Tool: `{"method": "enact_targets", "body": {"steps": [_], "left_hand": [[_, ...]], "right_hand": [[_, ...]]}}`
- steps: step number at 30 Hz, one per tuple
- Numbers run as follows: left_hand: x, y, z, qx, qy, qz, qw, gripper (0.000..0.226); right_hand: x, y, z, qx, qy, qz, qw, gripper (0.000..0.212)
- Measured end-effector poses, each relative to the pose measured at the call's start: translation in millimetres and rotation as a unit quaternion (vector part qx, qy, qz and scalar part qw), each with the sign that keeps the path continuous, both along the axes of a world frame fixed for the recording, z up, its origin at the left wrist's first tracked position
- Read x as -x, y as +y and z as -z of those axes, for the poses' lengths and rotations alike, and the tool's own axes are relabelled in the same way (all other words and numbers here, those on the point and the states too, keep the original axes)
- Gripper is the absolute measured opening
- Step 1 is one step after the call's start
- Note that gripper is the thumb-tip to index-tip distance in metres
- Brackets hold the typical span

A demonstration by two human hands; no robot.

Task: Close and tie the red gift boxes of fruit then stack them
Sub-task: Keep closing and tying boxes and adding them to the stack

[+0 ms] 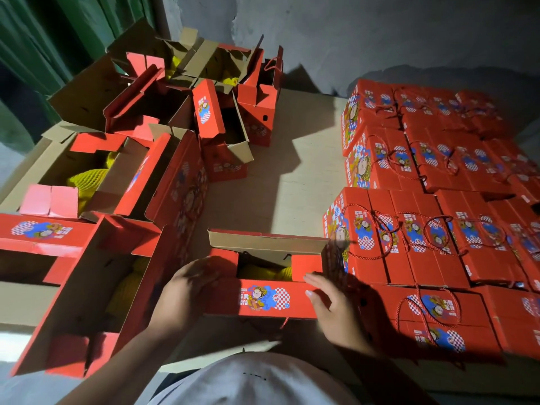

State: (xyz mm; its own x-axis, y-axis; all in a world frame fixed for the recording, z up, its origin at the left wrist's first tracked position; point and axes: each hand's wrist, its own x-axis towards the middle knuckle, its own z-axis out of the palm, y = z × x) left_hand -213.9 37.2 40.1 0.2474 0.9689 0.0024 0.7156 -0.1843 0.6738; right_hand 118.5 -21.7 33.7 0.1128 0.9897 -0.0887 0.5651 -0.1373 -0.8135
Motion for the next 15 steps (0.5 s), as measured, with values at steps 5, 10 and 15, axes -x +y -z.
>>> {"method": "enact_targets", "body": {"steps": [5, 10, 15], "left_hand": [[-0.7, 22.5, -10.6, -0.006, 0.034, -0.043, 0.998, 0.021], [-0.1, 44.7, -9.3, -0.005, 0.103, -0.001, 0.995, 0.103], [-1.8, 56.4, -13.5, -0.021, 0.102, 0.063, 0.993, 0.113]], "right_hand": [[-5.4, 14.1, 1.5, 0.000, 0.014, 0.062, 0.998, 0.032], [-13.2, 33.4, 7.1, -0.001, -0.040, 0.104, 0.994, 0.084], [-31.1, 46.9, 4.6, 0.054, -0.015, 0.020, 0.998, 0.118]]}}
